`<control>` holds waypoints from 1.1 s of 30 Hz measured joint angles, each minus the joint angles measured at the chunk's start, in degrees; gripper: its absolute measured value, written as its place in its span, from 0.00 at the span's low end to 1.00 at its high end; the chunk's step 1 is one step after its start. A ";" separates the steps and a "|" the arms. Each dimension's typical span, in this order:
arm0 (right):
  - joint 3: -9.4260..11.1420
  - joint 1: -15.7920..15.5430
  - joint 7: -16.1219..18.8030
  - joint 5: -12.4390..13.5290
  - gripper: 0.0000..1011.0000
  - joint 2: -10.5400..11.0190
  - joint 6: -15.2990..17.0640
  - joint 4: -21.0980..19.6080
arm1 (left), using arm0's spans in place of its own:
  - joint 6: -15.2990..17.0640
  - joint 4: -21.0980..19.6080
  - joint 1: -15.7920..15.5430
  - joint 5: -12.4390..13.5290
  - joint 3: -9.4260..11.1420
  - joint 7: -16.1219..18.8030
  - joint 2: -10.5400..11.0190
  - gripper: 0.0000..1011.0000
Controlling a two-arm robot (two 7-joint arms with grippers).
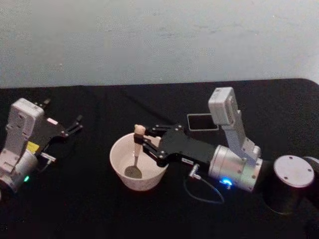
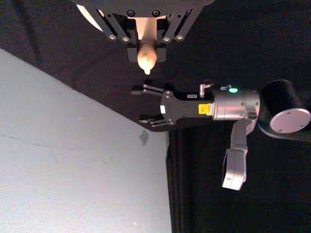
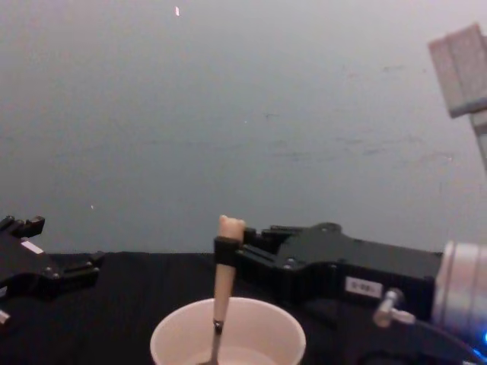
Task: Pick up the stirring spoon with one hand, stir inside the cup, then place it back in its original position.
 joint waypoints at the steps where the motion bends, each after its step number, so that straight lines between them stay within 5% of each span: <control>1: -0.13 0.28 -0.15 -0.09 0.21 -0.26 -0.01 0.34 | 0.00 0.00 0.00 0.00 0.00 0.00 0.00 0.99; 18: 0.27 5.49 -4.36 -3.30 0.21 -4.89 0.22 8.72 | 0.00 0.00 0.00 0.00 0.00 0.00 0.00 0.99; 33: 3.92 1.82 -4.54 -2.23 0.21 -1.04 1.86 4.07 | 0.00 0.00 -0.01 0.00 0.00 0.00 0.00 0.99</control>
